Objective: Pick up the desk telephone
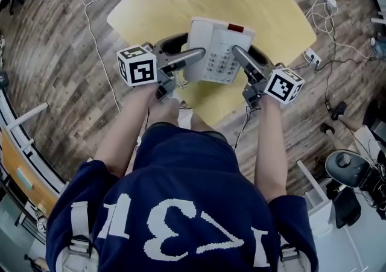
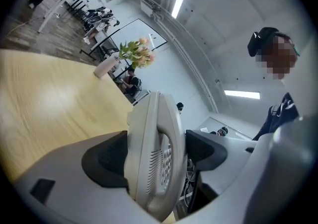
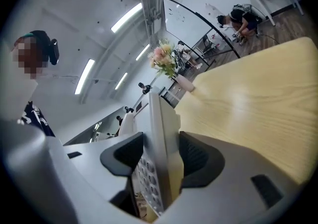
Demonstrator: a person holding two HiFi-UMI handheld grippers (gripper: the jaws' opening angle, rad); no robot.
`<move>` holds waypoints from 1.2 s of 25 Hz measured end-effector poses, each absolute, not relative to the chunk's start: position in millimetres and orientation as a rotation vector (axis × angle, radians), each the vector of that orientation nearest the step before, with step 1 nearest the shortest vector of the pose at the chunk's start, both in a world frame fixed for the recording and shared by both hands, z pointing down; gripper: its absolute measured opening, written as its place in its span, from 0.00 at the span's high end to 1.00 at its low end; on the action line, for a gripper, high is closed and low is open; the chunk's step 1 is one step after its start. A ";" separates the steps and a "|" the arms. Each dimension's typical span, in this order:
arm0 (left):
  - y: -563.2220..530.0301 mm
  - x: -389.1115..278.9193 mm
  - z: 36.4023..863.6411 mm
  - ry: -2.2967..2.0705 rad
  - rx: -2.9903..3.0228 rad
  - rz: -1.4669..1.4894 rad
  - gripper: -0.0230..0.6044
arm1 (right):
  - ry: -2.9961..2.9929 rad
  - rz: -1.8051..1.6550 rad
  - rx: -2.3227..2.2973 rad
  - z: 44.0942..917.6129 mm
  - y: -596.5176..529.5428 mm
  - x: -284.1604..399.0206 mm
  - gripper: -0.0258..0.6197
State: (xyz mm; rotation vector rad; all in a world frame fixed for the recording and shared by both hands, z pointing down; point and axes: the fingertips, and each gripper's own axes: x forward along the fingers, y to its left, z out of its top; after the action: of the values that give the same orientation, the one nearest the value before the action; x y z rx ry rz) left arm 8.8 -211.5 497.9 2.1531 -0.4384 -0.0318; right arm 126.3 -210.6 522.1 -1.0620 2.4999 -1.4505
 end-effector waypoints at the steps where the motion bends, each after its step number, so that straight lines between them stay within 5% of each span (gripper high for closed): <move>1: -213.0 7.8 486.4 -0.435 2.180 -0.037 0.41 | 2.504 -1.424 -1.058 511.5 -211.4 125.3 0.59; 30: -207.3 -1.3 267.3 -0.294 2.679 -0.204 0.41 | 2.595 -0.545 -1.185 272.6 -203.6 119.2 0.59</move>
State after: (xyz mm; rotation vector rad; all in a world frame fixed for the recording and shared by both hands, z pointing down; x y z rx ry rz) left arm -1.3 -207.3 267.3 2.6790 -0.2942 -0.2041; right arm 119.2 -203.6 272.6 -1.1848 2.5952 -0.5449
